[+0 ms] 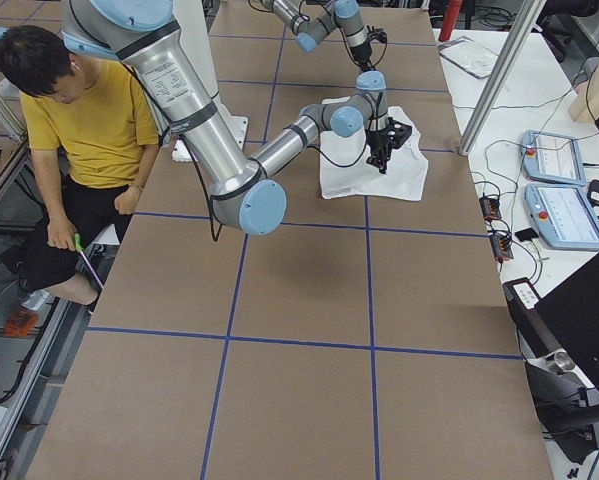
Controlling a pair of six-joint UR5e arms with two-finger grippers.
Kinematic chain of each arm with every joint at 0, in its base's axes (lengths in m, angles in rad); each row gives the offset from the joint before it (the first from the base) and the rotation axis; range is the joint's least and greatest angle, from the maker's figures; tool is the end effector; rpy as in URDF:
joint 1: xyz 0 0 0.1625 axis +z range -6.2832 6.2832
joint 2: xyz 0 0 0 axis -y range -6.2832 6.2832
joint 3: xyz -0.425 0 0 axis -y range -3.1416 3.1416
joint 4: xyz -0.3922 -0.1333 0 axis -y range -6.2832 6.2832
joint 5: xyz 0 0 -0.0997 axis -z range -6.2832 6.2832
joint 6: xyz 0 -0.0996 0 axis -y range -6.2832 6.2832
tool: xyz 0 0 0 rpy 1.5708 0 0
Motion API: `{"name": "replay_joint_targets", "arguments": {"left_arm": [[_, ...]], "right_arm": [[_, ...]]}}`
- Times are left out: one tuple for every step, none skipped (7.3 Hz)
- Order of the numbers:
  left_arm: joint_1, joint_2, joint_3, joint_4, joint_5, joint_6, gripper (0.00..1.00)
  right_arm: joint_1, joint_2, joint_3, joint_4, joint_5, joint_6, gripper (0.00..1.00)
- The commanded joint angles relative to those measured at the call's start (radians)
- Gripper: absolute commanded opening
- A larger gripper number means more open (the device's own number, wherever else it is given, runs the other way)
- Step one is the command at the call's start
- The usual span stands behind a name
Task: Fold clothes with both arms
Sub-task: 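Lift the hem with both grippers and fold it toward the collar, then lay the hem down near the collar and open both grippers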
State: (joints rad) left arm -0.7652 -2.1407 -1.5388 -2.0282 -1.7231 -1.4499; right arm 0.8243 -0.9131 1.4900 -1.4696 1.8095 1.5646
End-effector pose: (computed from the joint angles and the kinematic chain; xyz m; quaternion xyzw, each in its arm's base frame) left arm 0.4251 -0.5722 0.2893 0.1437 0.4587 -0.2430 0.8426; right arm -0.4130 -0.6081 0.2978 0.0305 -0.3475 0.3361 0.8749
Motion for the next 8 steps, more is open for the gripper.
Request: {"name": "replay_joint_targets", "arguments": {"left_arm": [[-0.006, -0.016, 0.092, -0.087, 0.002, 0.002, 0.0], [-0.006, -0.016, 0.088, -0.086, 0.0, 0.003, 0.0], [-0.008, -0.016, 0.074, -0.083, -0.003, 0.005, 0.0], [-0.011, -0.002, 0.004, -0.073, -0.004, 0.005, 0.0], [-0.016, 0.033, -0.089, -0.061, -0.032, 0.005, 0.0], [-0.017, 0.077, -0.166, -0.057, -0.036, 0.005, 0.0], [-0.02, 0.085, -0.191, -0.034, -0.036, 0.006, 0.0], [-0.029, 0.084, -0.192, -0.027, -0.036, 0.032, 0.0]], "right_arm": [[0.021, 0.02, -0.094, 0.098, 0.001, -0.021, 0.0], [0.022, 0.022, -0.082, 0.091, 0.011, -0.02, 0.0], [0.027, 0.008, -0.041, 0.086, 0.03, -0.018, 0.0], [0.05, -0.037, 0.061, 0.053, 0.059, -0.018, 0.0], [0.052, -0.105, 0.213, -0.016, 0.085, -0.018, 0.0], [0.055, -0.125, 0.293, -0.081, 0.086, -0.018, 0.0], [0.053, -0.124, 0.306, -0.106, 0.083, -0.02, 0.0], [0.052, -0.121, 0.279, -0.1, 0.076, -0.024, 0.0]]}}
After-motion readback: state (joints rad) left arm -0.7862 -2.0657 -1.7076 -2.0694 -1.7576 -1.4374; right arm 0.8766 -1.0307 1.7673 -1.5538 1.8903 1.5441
